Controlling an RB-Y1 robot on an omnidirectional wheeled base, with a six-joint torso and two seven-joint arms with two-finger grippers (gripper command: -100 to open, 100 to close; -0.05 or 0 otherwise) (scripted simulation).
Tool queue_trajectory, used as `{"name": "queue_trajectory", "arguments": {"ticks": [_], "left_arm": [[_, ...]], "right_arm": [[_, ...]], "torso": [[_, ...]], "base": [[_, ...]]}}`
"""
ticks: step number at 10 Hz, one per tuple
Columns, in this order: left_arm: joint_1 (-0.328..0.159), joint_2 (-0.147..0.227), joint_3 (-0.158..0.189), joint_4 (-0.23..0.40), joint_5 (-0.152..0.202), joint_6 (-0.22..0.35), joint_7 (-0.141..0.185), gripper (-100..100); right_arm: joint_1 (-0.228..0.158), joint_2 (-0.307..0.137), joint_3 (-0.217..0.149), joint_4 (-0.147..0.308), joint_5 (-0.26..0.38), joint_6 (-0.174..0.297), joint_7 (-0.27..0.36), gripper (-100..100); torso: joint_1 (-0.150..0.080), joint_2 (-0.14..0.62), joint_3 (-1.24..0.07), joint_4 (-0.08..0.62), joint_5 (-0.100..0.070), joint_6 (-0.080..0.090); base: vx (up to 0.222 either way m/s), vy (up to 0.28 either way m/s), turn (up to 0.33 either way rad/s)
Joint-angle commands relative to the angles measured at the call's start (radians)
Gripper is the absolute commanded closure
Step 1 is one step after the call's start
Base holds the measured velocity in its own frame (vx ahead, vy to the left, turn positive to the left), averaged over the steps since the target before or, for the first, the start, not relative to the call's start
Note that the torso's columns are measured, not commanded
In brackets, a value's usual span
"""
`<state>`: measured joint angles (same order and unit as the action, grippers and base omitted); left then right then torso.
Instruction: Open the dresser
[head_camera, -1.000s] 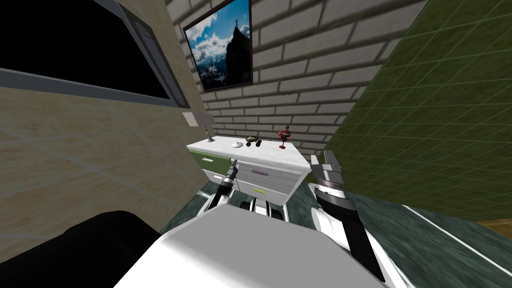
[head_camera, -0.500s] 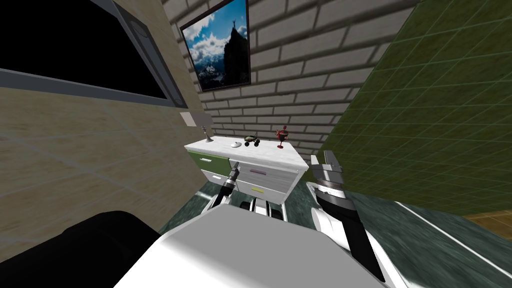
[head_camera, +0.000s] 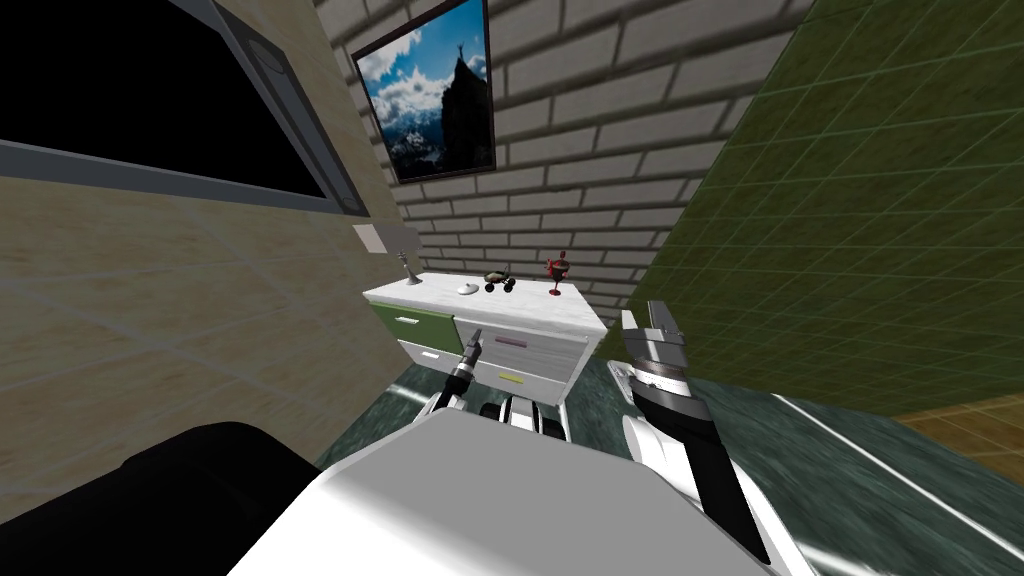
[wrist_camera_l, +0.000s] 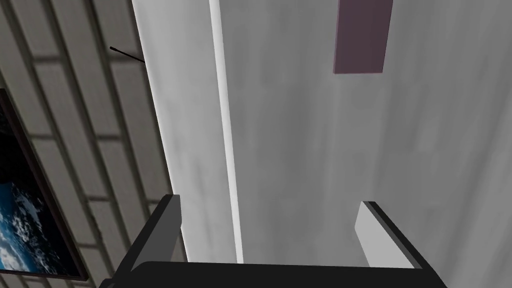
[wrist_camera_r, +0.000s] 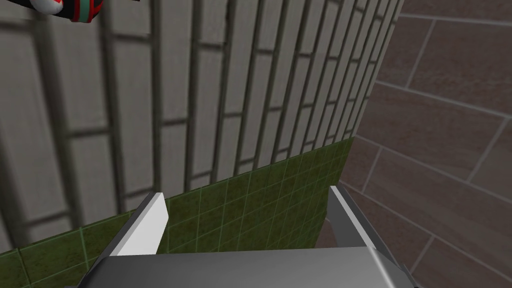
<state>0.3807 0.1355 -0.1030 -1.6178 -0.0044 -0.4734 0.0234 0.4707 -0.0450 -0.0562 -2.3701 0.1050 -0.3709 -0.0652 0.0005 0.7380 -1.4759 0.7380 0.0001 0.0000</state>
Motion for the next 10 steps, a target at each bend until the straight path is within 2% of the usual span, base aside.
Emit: {"name": "queue_trajectory", "arguments": {"ticks": [1, 5, 6, 8, 9, 10], "left_arm": [[-0.011, -0.017, -0.009, 0.051, -0.006, -0.002, -0.004, -100], [-0.029, -0.058, -0.019, 0.122, -0.014, -0.003, -0.009, -100], [-0.035, -0.087, -0.023, 0.147, -0.016, -0.004, -0.01, -100], [-0.04, -0.123, -0.026, 0.165, -0.018, -0.005, -0.012, -100], [-0.036, -0.11, -0.026, 0.155, -0.018, -0.003, -0.011, -100], [-0.041, -0.113, -0.024, 0.133, -0.018, 0.025, -0.013, -100]], "right_arm": [[0.0, 0.0, 0.0, 0.0, 0.0, 0.0, 0.0, 0], [0.0, 0.0, 0.0, 0.0, 0.0, 0.0, 0.0, 0], [0.0, 0.0, 0.0, 0.0, 0.0, 0.0, 0.0, 0], [0.0, 0.0, 0.0, 0.0, 0.0, 0.0, 0.0, 0], [0.0, 0.0, 0.0, 0.0, 0.0, 0.0, 0.0, 0], [0.0, 0.0, 0.0, 0.0, 0.0, 0.0, 0.0, 0]], "torso": [[0.0, 0.0, 0.0, 0.0, 0.0, 0.0], [-0.001, 0.0, 0.0, 0.0, 0.0, 0.0], [-0.001, 0.0, 0.0, 0.0, 0.0, 0.0], [0.0, 0.0, 0.0, 0.0, 0.0, 0.0], [0.0, 0.0, 0.0, 0.0, 0.0, 0.0], [0.001, 0.0, 0.0, 0.0, 0.0, 0.0]], "base": [[-0.008, -0.036, -0.031], [-0.009, -0.034, -0.025], [-0.006, -0.034, -0.037], [-0.012, -0.029, -0.019], [-0.005, -0.011, -0.003], [0.07, -0.02, -0.013]]}}
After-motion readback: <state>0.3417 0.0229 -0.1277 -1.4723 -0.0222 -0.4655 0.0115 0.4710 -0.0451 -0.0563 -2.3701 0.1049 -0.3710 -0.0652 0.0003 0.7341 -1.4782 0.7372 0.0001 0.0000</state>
